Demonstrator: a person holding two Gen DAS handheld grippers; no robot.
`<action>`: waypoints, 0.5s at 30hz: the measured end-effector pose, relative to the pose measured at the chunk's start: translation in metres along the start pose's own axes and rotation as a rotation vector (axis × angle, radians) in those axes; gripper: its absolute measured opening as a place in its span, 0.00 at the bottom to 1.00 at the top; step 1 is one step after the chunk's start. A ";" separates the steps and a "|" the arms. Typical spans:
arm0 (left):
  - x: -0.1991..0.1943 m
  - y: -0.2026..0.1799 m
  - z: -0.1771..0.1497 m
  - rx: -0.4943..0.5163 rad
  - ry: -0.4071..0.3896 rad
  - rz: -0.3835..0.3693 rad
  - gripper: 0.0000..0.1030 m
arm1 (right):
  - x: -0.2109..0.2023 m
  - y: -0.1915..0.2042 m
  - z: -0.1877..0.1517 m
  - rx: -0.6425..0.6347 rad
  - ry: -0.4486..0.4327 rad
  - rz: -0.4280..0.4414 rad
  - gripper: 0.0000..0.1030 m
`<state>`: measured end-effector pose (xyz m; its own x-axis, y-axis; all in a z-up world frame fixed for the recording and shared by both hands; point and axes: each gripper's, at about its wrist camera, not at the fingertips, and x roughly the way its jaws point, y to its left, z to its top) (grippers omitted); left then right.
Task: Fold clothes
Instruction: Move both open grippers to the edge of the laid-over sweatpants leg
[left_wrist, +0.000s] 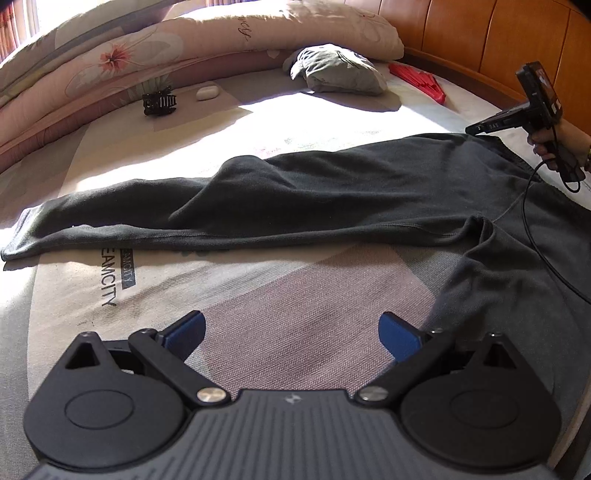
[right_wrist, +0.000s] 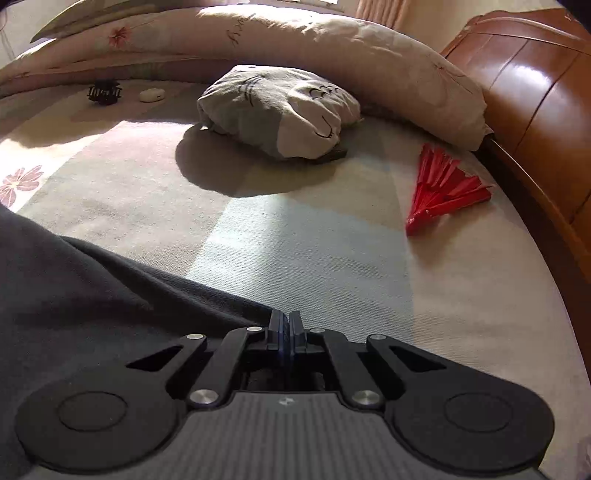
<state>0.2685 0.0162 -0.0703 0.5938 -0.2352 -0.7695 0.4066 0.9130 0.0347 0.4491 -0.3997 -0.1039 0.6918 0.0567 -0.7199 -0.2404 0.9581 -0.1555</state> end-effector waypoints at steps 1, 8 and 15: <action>-0.001 0.002 0.000 0.001 -0.003 0.003 0.96 | 0.002 -0.005 0.002 0.036 0.003 -0.037 0.03; 0.009 0.022 0.013 0.071 -0.015 0.004 0.96 | -0.046 0.032 0.018 0.059 -0.152 0.148 0.23; 0.050 0.070 0.050 0.145 -0.027 -0.042 0.96 | -0.030 0.137 0.056 -0.136 -0.142 0.327 0.30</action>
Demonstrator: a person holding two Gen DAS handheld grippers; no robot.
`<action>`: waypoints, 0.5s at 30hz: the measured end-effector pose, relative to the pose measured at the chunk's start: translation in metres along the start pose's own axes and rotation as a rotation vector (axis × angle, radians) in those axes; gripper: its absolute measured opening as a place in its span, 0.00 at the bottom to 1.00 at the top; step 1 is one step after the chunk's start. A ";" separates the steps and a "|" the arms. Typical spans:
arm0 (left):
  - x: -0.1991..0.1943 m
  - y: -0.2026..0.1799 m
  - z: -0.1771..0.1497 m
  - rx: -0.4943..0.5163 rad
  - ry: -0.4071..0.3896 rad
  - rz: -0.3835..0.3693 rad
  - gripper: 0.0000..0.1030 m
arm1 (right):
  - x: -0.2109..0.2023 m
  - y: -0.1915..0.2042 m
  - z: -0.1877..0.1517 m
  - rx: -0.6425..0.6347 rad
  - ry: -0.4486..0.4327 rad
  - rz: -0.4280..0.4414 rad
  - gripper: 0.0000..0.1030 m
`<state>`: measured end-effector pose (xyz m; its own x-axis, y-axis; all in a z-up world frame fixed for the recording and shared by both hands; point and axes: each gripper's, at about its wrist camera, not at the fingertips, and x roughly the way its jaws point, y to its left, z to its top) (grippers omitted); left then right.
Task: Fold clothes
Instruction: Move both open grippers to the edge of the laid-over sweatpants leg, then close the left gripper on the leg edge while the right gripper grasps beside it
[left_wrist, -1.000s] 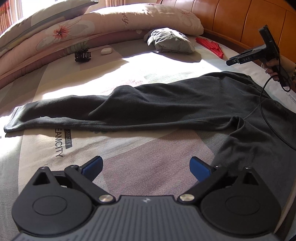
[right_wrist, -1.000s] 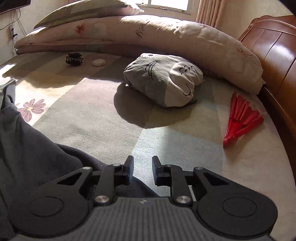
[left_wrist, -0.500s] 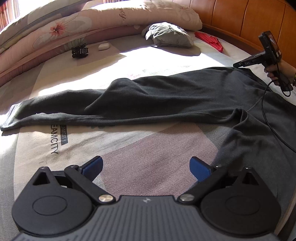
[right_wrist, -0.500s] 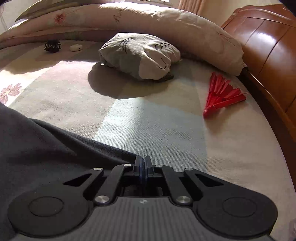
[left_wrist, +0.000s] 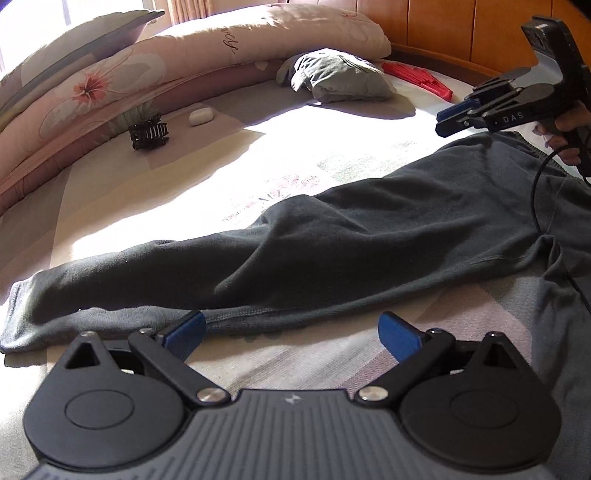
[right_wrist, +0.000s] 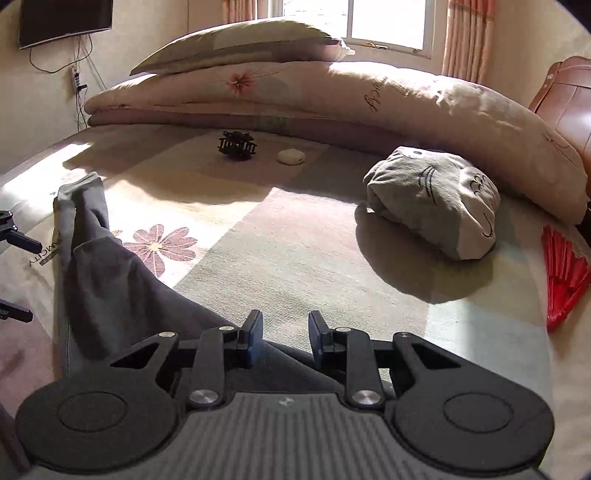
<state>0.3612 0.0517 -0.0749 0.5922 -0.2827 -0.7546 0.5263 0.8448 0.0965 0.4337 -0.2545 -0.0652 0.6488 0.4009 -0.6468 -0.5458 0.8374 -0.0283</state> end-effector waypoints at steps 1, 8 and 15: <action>0.004 0.007 0.002 -0.010 0.007 -0.017 0.96 | 0.007 0.009 0.008 -0.023 0.005 0.018 0.30; 0.007 0.044 0.015 -0.097 0.054 -0.088 0.96 | 0.026 0.063 0.050 -0.078 0.128 0.204 0.30; -0.010 0.075 0.036 -0.164 0.071 -0.118 0.96 | 0.036 0.134 0.056 -0.050 0.231 0.346 0.33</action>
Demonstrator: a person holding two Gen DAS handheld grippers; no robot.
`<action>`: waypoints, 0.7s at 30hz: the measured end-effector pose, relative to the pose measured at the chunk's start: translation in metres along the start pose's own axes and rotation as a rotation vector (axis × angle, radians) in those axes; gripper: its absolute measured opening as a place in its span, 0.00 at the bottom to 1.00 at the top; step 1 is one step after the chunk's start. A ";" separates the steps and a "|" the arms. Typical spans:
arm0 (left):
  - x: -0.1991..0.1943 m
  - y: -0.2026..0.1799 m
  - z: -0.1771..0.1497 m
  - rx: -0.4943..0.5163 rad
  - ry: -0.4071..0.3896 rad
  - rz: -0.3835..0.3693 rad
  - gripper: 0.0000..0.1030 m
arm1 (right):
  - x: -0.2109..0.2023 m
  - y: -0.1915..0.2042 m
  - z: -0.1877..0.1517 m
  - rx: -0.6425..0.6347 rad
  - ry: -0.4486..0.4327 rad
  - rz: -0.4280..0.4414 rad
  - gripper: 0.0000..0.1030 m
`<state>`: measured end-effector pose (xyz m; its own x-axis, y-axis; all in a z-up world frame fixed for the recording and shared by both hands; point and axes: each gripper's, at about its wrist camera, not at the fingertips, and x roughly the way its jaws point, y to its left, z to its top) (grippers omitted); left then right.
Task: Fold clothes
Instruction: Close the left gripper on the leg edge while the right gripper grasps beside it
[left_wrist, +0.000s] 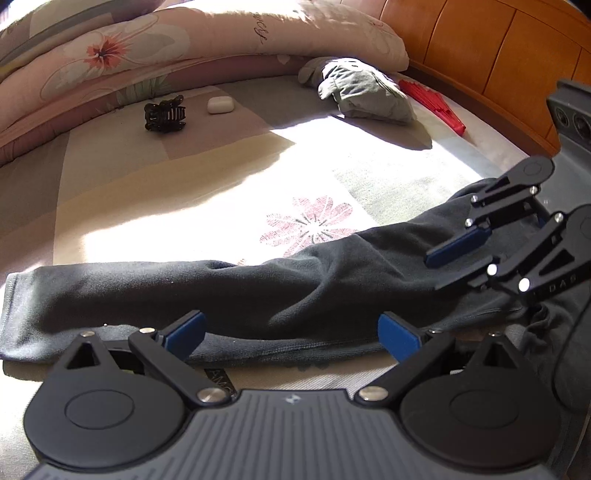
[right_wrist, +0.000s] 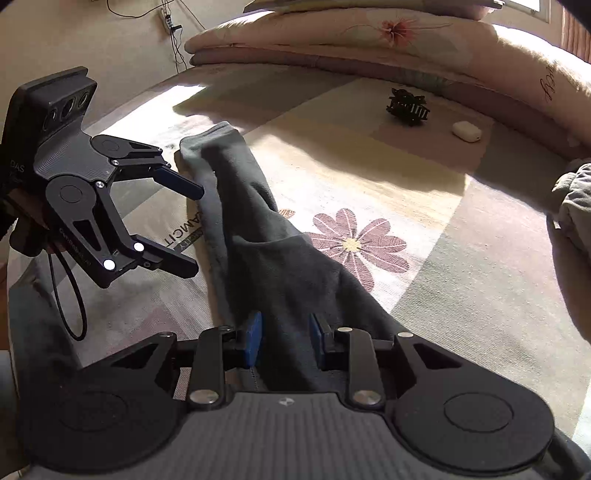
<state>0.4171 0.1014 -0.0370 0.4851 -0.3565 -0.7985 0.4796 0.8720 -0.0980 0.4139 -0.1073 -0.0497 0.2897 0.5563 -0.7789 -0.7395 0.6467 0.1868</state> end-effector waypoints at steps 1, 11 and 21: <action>-0.003 0.004 0.003 -0.016 0.008 0.011 0.96 | 0.008 0.006 0.001 0.022 0.011 0.020 0.33; 0.001 0.043 0.007 -0.250 0.078 0.032 0.96 | 0.075 0.048 0.009 -0.058 0.125 -0.099 0.32; 0.029 0.046 0.018 -0.423 0.103 0.077 0.96 | 0.063 0.031 0.014 0.102 0.245 0.128 0.06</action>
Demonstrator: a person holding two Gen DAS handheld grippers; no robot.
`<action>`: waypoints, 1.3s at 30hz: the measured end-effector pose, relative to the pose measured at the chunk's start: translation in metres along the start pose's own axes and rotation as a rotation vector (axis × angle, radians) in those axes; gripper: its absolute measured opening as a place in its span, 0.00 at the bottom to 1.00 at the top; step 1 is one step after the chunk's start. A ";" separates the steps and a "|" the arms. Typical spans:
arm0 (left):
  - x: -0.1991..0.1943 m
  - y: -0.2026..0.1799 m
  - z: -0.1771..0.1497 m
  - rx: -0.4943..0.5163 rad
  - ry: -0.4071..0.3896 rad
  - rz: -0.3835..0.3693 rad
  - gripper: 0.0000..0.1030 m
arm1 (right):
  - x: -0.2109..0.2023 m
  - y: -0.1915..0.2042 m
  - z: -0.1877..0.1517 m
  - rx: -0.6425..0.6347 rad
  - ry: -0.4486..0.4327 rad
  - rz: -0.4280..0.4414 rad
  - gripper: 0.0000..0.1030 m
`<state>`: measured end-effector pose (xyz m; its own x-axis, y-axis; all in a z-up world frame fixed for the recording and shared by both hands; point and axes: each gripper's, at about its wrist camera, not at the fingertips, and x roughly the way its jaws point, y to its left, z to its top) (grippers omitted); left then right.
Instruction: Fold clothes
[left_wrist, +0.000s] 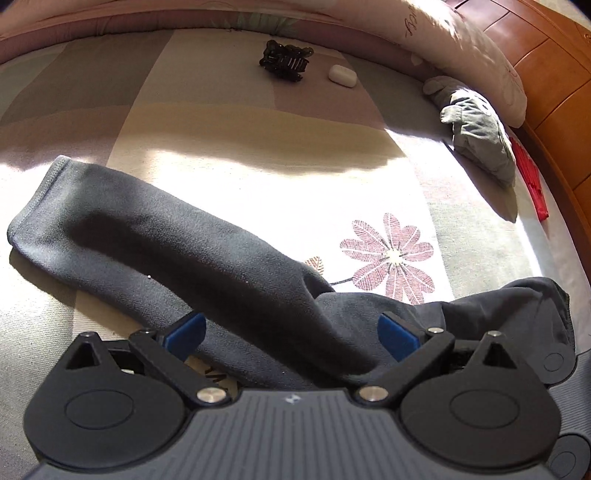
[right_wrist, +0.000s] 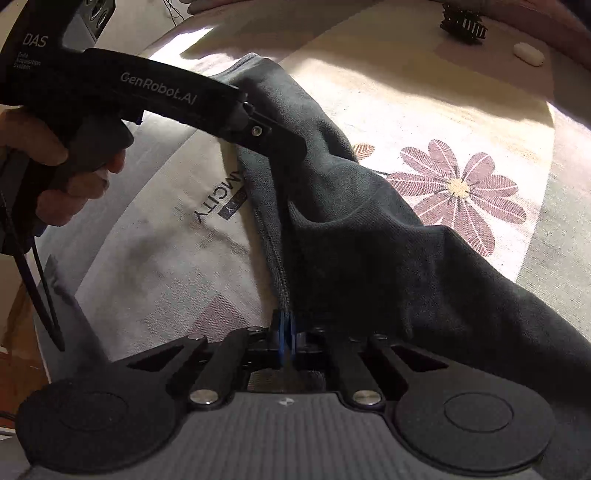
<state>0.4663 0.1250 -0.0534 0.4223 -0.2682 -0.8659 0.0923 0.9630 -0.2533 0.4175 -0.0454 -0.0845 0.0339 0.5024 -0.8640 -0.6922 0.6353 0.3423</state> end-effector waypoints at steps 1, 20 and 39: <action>0.002 -0.002 0.002 0.003 0.002 0.008 0.96 | -0.004 0.000 0.000 -0.004 0.009 0.010 0.07; 0.064 -0.021 0.046 0.465 0.076 0.208 0.69 | -0.029 -0.102 0.027 0.276 -0.138 -0.269 0.12; 0.004 0.008 -0.017 0.282 0.021 0.233 0.71 | -0.045 -0.059 -0.018 0.278 -0.064 -0.127 0.23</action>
<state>0.4537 0.1314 -0.0659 0.4429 -0.0382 -0.8957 0.2419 0.9671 0.0784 0.4437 -0.1156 -0.0724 0.1593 0.4390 -0.8842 -0.4565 0.8269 0.3283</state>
